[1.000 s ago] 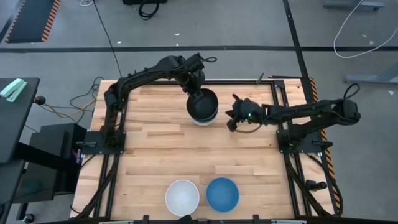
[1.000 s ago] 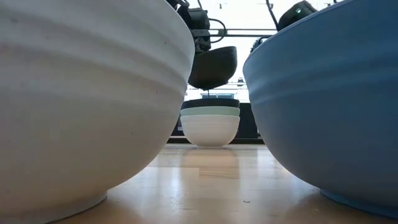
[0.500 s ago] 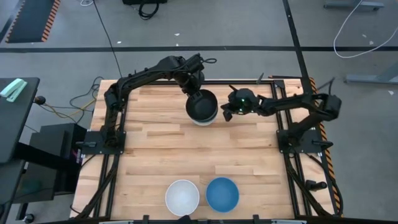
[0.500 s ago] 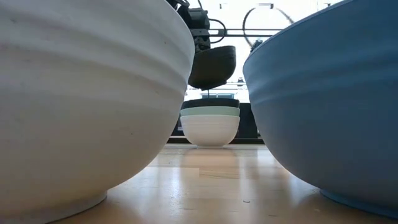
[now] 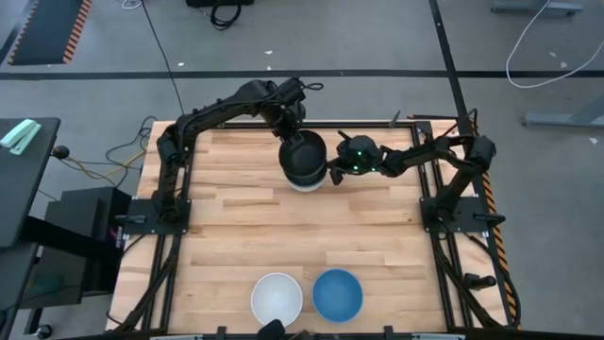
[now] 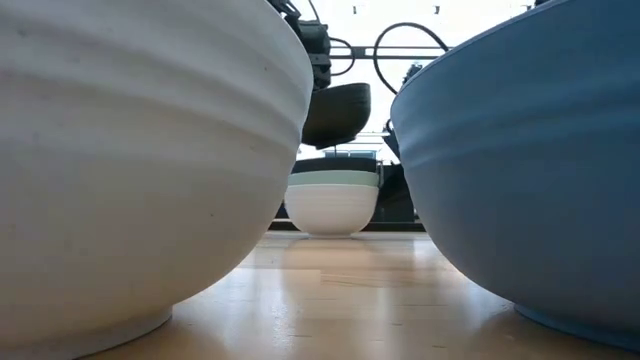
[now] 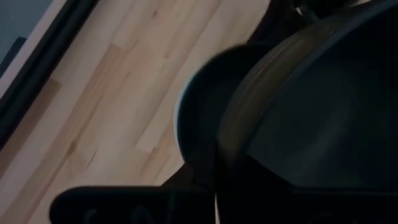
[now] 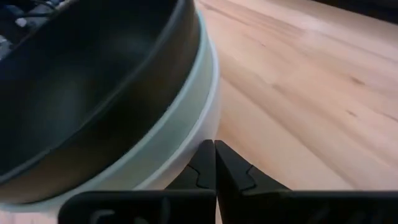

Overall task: Nest bowls inside each other
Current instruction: Stack the black bowl on top of the black bowl

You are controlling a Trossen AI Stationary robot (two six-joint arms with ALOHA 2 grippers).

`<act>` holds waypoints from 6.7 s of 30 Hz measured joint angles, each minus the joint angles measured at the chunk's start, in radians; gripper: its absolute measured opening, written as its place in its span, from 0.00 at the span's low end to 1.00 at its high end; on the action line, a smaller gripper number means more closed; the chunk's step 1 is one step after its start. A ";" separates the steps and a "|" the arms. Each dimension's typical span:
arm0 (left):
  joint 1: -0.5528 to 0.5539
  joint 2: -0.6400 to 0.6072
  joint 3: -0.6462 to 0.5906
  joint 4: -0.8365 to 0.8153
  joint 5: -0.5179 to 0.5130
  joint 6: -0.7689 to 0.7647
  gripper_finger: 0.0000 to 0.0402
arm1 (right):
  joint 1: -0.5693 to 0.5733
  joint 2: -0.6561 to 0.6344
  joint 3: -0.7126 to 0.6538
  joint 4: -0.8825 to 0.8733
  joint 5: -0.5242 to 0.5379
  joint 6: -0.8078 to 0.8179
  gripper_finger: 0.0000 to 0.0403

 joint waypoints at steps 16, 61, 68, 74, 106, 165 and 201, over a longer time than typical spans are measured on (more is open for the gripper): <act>0.008 0.000 -0.008 -0.147 -0.011 -0.027 0.03 | 0.035 0.004 0.029 -0.089 0.015 -0.026 0.00; -0.023 0.144 -0.016 -0.129 0.009 0.003 0.03 | 0.257 -0.307 0.028 -0.436 0.228 -0.033 0.00; -0.021 0.160 -0.016 -0.120 0.023 0.008 0.07 | 0.257 -0.307 0.028 -0.437 0.227 -0.032 0.00; -0.020 0.160 -0.016 -0.119 0.019 0.006 0.21 | 0.257 -0.307 0.028 -0.438 0.226 -0.032 0.00; -0.024 0.153 0.111 -0.169 0.064 0.003 0.31 | 0.257 -0.307 0.028 -0.441 0.226 -0.037 0.01; -0.021 0.147 0.135 -0.164 0.048 0.004 0.02 | 0.256 -0.307 0.028 -0.474 0.226 -0.058 0.01; -0.024 0.187 0.268 -0.326 -0.067 0.050 0.04 | 0.280 -0.307 0.028 -0.355 0.263 -0.138 0.01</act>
